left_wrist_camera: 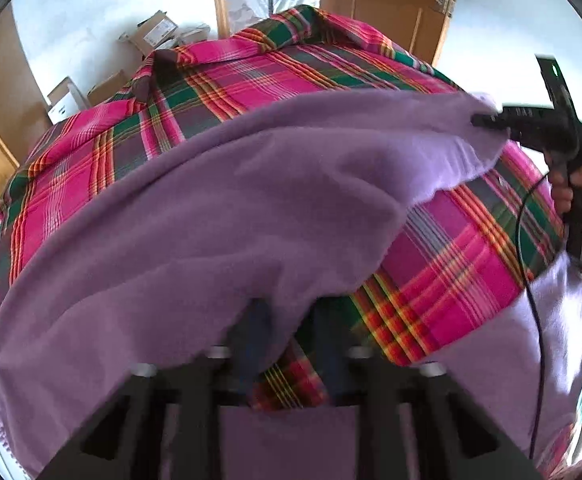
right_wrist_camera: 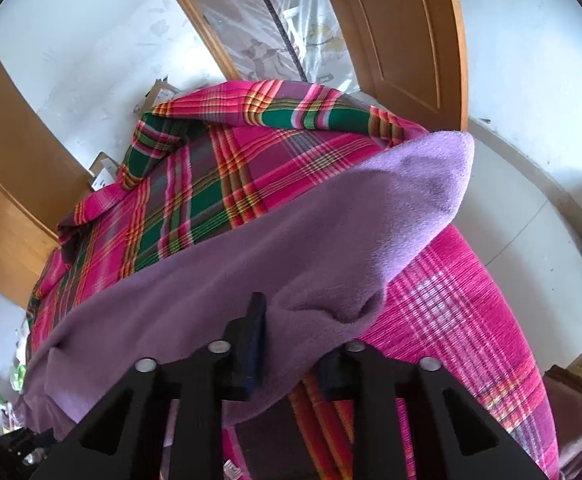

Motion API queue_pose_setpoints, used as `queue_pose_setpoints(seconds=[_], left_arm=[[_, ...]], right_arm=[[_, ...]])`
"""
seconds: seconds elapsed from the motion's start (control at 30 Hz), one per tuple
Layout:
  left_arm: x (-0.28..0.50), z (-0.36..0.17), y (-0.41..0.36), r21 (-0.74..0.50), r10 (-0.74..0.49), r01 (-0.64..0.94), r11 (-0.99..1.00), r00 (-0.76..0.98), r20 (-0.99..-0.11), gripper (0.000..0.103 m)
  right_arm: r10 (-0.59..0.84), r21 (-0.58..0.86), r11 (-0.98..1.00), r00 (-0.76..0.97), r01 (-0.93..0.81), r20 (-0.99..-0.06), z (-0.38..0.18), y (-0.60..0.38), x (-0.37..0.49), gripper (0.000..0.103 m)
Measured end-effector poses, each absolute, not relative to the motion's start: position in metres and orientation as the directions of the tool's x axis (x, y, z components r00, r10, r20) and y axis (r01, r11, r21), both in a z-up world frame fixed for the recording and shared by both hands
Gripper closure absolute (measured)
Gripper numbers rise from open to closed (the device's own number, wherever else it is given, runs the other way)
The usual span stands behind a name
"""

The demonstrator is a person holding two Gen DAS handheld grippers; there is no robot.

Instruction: Fold clothes

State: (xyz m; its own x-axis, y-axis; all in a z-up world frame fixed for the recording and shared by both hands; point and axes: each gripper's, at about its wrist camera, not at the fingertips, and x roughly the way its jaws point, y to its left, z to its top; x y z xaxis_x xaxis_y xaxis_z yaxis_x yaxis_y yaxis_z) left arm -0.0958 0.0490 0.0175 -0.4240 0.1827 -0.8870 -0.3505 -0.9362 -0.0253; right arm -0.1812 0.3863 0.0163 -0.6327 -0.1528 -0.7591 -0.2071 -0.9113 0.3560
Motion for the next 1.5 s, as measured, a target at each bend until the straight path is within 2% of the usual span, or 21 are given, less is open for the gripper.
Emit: queue_pose_setpoints(seconds=[0.07,0.4,0.6,0.83,0.97,1.2,1.33,1.5], left_arm=[[-0.102,0.026,0.042,-0.070,0.217,-0.336,-0.939,-0.425,-0.879,0.099],[-0.121,0.083,-0.009,-0.382,0.448,-0.234,-0.894,-0.444,-0.776,0.099],[-0.127,0.080,-0.026,-0.536,0.561,-0.183,-0.824,-0.398,-0.726,0.099],[-0.124,0.038,-0.002,-0.529,0.560,-0.182,-0.829,-0.255,-0.789,0.099],[-0.111,0.031,0.005,-0.470,0.513,-0.218,-0.855,-0.223,-0.829,0.099],[-0.095,0.023,0.002,-0.455,0.501,-0.242,-0.857,-0.179,-0.847,0.099],[-0.094,0.022,-0.002,-0.468,0.510,-0.233,-0.852,-0.172,-0.843,0.099],[-0.092,0.036,-0.006,-0.486,0.537,-0.251,-0.837,-0.208,-0.818,0.099]], right_arm=[[-0.147,0.350,-0.913,-0.633,-0.208,-0.760,0.016,0.388,-0.181,0.095],[-0.116,0.322,-0.924,-0.650,-0.207,-0.751,0.026,0.392,-0.175,0.096],[-0.048,0.280,-0.933,-0.690,-0.227,-0.722,0.046,0.400,-0.172,0.097],[0.023,0.192,-0.952,-0.684,-0.237,-0.730,0.045,0.395,-0.174,0.097],[0.037,0.182,-0.951,-0.675,-0.250,-0.737,0.042,0.399,-0.172,0.097],[0.044,0.205,-0.938,-0.686,-0.278,-0.727,0.043,0.410,-0.169,0.097],[0.060,0.138,-0.953,-0.614,-0.270,-0.787,0.033,0.408,-0.179,0.097],[0.057,0.127,-0.955,-0.589,-0.266,-0.806,0.032,0.409,-0.170,0.087]])
